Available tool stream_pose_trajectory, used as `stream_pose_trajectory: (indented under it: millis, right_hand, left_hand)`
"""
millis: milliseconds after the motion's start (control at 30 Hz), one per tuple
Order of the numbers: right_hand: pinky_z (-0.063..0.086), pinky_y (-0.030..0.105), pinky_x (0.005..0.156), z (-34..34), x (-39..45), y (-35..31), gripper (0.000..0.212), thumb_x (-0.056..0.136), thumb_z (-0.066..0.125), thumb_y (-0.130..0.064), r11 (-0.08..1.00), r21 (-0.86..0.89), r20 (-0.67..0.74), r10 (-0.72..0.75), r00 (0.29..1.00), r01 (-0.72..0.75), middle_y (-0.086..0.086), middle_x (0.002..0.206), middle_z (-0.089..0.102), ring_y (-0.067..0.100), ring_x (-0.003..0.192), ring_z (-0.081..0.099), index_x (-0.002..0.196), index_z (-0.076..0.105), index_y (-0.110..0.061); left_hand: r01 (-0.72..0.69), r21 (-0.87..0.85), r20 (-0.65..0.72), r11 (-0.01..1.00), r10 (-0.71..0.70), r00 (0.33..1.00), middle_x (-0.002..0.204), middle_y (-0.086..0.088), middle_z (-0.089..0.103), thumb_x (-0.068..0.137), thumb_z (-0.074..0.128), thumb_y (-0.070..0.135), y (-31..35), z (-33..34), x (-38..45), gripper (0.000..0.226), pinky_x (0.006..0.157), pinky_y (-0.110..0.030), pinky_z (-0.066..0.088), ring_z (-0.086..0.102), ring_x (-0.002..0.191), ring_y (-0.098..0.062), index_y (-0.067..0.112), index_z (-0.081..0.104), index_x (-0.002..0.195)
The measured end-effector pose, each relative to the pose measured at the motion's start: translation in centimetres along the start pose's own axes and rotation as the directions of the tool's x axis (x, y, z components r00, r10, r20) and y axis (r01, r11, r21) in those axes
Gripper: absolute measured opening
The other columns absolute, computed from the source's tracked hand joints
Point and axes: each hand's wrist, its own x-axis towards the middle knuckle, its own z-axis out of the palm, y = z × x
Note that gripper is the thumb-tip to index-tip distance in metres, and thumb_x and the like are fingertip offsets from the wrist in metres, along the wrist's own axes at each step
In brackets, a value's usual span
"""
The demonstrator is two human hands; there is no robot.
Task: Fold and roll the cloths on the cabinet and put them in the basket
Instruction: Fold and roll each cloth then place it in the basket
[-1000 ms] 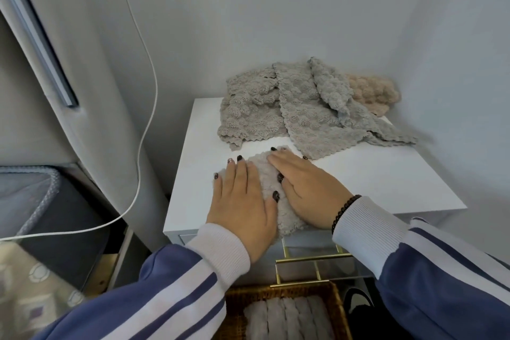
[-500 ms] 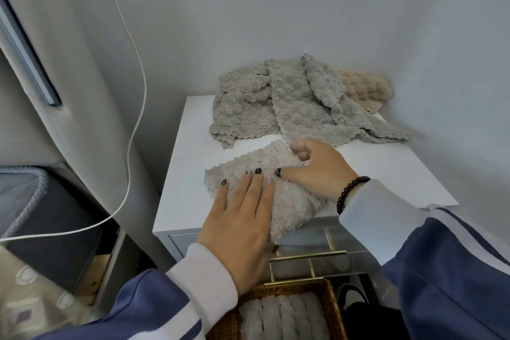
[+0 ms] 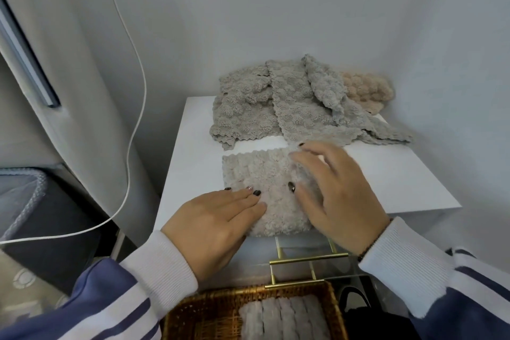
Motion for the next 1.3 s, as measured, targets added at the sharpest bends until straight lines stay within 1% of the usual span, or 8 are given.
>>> stream_pose_trajectory:
  millis: [200, 333, 467, 700, 800, 900, 1133, 1300]
  right_hand:
    - [0.037, 0.039, 0.110, 0.8, -2.9, 0.7, 0.075, 0.081, 0.061, -0.051, 0.971, -0.009, 0.383, -0.218, 0.898, 0.240, 0.004, 0.145, 0.044, 0.020, 0.135, 0.039, 0.143, 0.036, -0.015]
    - [0.042, 0.038, 0.104, 0.6, -2.5, 0.9, 0.075, 0.064, 0.075, -0.017, 0.974, 0.000, 0.358, -0.211, 0.910, 0.226, 0.006, 0.134, 0.056, 0.022, 0.124, 0.052, 0.135, 0.050, -0.012]
    - [0.041, 0.023, 0.101, -0.5, -2.3, 0.4, 0.056, 0.071, 0.044, -0.026, 0.990, 0.053, 0.353, -0.139, 0.925, 0.129, -0.003, 0.123, 0.065, 0.010, 0.116, 0.057, 0.124, 0.063, -0.017]
    - [0.055, 0.023, 0.076, -1.8, -2.8, -0.5, 0.040, 0.071, 0.053, -0.024, 0.998, -0.008, 0.305, -0.061, 0.950, 0.067, -0.009, 0.099, 0.072, 0.010, 0.087, 0.068, 0.107, 0.070, -0.020]
    - [0.043, 0.020, 0.057, -2.5, -2.0, -0.5, 0.017, 0.083, 0.055, -0.027, 0.995, 0.072, 0.329, 0.047, 0.943, -0.075, -0.013, 0.066, 0.060, 0.007, 0.058, 0.054, 0.097, 0.063, -0.022]
    - [0.038, 0.017, 0.054, -2.4, -1.0, -0.1, 0.010, 0.091, 0.055, -0.033, 0.952, 0.184, 0.351, 0.168, 0.921, -0.244, -0.011, 0.063, 0.054, 0.011, 0.061, 0.053, 0.099, 0.055, -0.027]
    - [0.038, 0.018, 0.054, -0.2, 0.6, 0.7, 0.022, 0.092, 0.052, -0.045, 0.832, 0.286, 0.250, 0.414, 0.875, -0.475, -0.008, 0.067, 0.060, 0.006, 0.060, 0.054, 0.088, 0.052, -0.024]
    - [0.024, 0.019, 0.047, 0.9, 1.7, 0.7, 0.044, 0.089, 0.054, -0.052, 0.773, 0.296, 0.167, 0.537, 0.827, -0.562, -0.009, 0.053, 0.034, 0.008, 0.047, 0.031, 0.064, 0.033, -0.023]
  left_hand:
    - [0.038, 0.004, -0.006, 0.999, -0.038, 0.999, 0.123, -0.006, 0.064, 0.083, 0.055, 0.027, -0.7, -0.1, -1.0, 0.043, 0.096, -0.035, 0.049, 0.061, 0.115, -0.021, 0.009, 0.064, 0.122]
    - [0.039, 0.019, 0.116, 0.999, -0.041, 0.992, 0.140, -0.006, 0.051, 0.083, 0.049, 0.035, -1.2, 0.7, -0.9, 0.059, 0.107, -0.042, 0.032, 0.046, 0.132, -0.021, 0.015, 0.040, 0.138]
    - [0.066, -0.049, 0.034, 0.997, -0.064, 0.997, 0.127, -0.003, 0.062, 0.077, 0.037, 0.011, -1.1, 0.4, -0.6, 0.052, 0.105, -0.038, 0.035, 0.055, 0.122, -0.018, 0.015, 0.047, 0.128]
    - [0.159, -0.181, -0.047, 0.971, -0.170, 0.984, 0.117, 0.001, 0.068, 0.098, 0.030, 0.026, -1.0, 0.0, -1.1, 0.040, 0.099, -0.029, 0.040, 0.062, 0.108, -0.011, 0.014, 0.063, 0.116]
    - [0.348, -0.455, -0.042, 0.820, -0.410, 0.911, 0.097, 0.016, 0.069, 0.090, 0.045, 0.033, -0.4, -0.1, -0.6, 0.024, 0.081, -0.017, 0.046, 0.060, 0.089, -0.004, 0.029, 0.061, 0.107]
    - [0.509, -0.588, 0.007, 0.628, -0.626, 0.780, 0.082, 0.011, 0.064, 0.086, 0.044, 0.051, -0.2, 0.1, 0.3, 0.028, 0.067, -0.024, 0.048, 0.060, 0.074, -0.008, 0.028, 0.059, 0.090]
    - [0.710, -0.511, 0.037, 0.484, -0.813, 0.581, 0.061, 0.000, 0.050, 0.094, 0.044, 0.040, -0.1, 0.3, 3.5, 0.033, 0.052, -0.027, 0.036, 0.044, 0.057, -0.016, 0.014, 0.047, 0.074]
    - [0.806, -0.337, 0.044, 0.486, -0.847, 0.529, 0.059, -0.001, 0.045, 0.098, 0.041, 0.034, -0.3, 0.6, 5.0, 0.036, 0.049, -0.029, 0.026, 0.040, 0.054, -0.014, 0.020, 0.032, 0.067]
